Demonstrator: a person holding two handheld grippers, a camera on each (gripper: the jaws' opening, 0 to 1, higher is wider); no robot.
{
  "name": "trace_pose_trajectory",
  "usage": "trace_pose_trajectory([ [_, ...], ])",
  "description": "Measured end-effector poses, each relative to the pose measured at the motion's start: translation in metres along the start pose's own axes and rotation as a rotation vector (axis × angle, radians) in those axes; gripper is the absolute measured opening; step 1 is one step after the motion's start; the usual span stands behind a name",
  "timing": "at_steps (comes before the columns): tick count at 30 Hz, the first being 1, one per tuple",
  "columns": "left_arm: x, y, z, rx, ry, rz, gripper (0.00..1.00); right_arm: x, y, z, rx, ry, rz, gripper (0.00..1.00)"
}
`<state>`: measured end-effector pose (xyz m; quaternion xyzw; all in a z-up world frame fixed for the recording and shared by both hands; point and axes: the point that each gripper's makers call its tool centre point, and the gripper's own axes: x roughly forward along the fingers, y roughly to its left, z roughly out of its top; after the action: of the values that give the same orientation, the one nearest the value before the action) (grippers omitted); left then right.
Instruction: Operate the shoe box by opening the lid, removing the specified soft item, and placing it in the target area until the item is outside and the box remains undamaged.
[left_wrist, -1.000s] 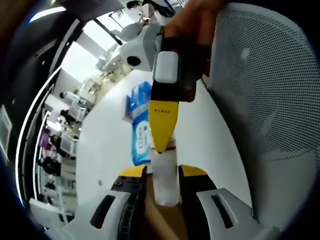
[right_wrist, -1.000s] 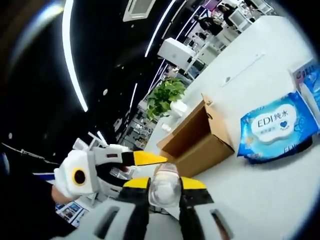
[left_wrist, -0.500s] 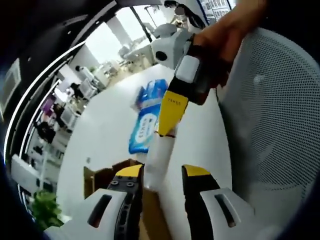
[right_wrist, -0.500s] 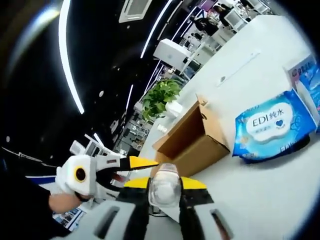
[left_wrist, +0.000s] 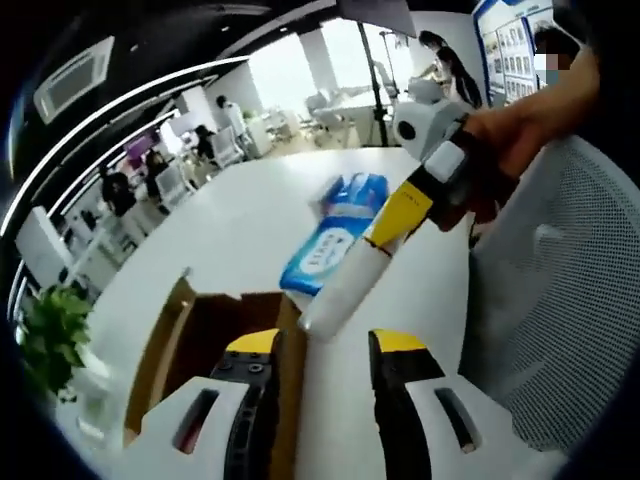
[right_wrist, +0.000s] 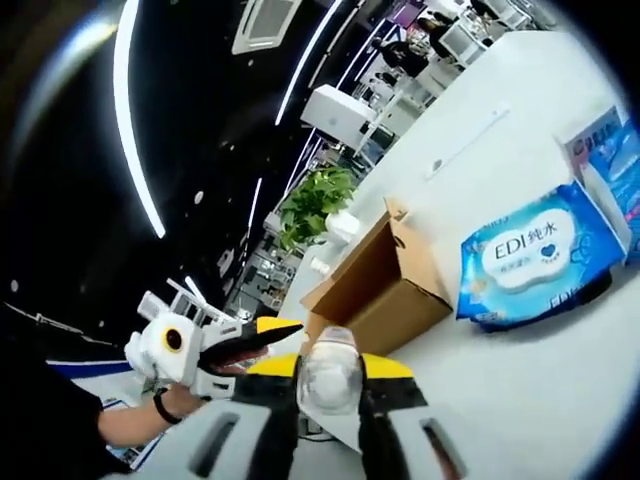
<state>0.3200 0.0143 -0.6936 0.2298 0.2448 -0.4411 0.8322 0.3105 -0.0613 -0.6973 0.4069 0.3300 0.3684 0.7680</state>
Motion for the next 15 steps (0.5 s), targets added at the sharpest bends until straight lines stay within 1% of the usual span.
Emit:
trace_pose_trajectory([
  [4, -0.001, 0.007, -0.004, -0.049, -0.002, 0.024, 0.34, 0.000, -0.001, 0.000, 0.010, -0.001, -0.006, 0.17],
  [7, -0.002, 0.009, -0.007, -0.074, -0.002, 0.037, 0.35, 0.000, -0.006, -0.004, 0.029, 0.015, -0.021, 0.17],
  [9, -0.003, 0.012, -0.008, -0.118, -0.015, 0.045, 0.36, -0.001, -0.008, -0.006, 0.039, 0.020, -0.027, 0.17],
  [10, -0.003, 0.013, -0.010, -0.141, -0.016, 0.049, 0.36, -0.001, -0.008, -0.006, 0.039, 0.021, -0.029, 0.17],
  [12, -0.002, 0.016, -0.015, -0.159, -0.007, 0.057, 0.37, -0.001, -0.008, -0.005, 0.039, 0.021, -0.026, 0.17],
  [13, -0.002, 0.019, -0.017, -0.186, -0.009, 0.068, 0.37, -0.001, -0.008, -0.005, 0.041, 0.021, -0.026, 0.17],
  [14, -0.002, 0.020, -0.017, -0.197, -0.011, 0.071, 0.38, -0.002, -0.009, -0.006, 0.043, 0.023, -0.029, 0.17],
  [15, -0.004, 0.023, -0.015, -0.223, -0.026, 0.085, 0.38, -0.002, -0.009, -0.006, 0.044, 0.023, -0.031, 0.17],
])
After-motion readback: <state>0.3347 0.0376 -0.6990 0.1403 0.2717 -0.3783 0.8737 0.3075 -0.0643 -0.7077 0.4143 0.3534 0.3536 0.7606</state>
